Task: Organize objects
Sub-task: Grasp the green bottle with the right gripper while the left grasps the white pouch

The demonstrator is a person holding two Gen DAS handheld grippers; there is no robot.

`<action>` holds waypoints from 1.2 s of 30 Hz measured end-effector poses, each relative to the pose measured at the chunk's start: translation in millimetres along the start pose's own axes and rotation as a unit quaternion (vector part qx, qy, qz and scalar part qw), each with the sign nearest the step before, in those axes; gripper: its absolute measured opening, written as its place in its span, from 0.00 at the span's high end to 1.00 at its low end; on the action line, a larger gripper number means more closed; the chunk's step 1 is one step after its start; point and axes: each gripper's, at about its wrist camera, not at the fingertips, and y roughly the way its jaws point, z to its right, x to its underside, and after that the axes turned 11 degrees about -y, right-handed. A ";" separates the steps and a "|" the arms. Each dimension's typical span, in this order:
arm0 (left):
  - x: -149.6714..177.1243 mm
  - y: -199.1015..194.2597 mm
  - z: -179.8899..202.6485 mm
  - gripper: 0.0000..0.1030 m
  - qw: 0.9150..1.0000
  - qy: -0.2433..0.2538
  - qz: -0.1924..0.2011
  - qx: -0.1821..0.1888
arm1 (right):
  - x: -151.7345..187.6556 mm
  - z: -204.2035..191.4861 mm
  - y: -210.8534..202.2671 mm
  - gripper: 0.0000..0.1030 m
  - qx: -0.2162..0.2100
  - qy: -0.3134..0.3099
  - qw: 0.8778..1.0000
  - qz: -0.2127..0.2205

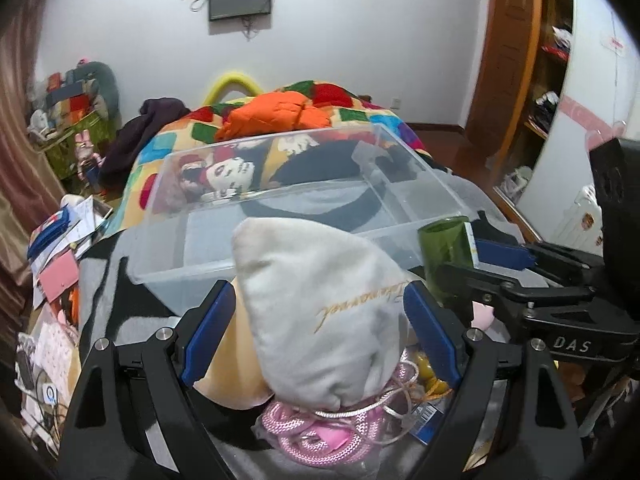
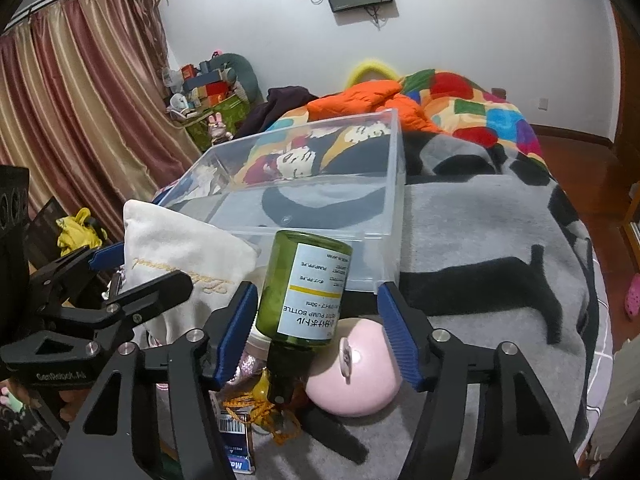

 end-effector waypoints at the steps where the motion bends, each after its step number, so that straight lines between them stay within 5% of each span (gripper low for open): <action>1: -0.4 3.3 2.3 0.16 1.000 0.011 -0.007 0.002 | -0.6 -0.6 0.9 0.47 -0.003 -0.001 1.000 -0.001; 6: 0.5 9.7 4.9 0.17 0.999 0.035 -0.019 -0.003 | -1.6 2.0 8.3 0.56 -0.026 0.007 1.000 -0.012; 14: 5.5 -0.7 10.8 0.59 0.998 0.062 -0.005 0.005 | -1.5 -0.5 8.8 0.60 -0.027 0.005 1.000 -0.010; 22: 4.3 -12.2 -3.4 0.74 0.999 0.026 -0.012 0.034 | -3.8 -9.5 -8.5 0.61 -0.018 -0.002 1.000 0.008; 36: 5.2 -52.4 -10.9 0.80 0.999 0.014 0.027 0.040 | -13.6 -27.9 -35.0 0.61 0.002 -0.020 0.999 0.032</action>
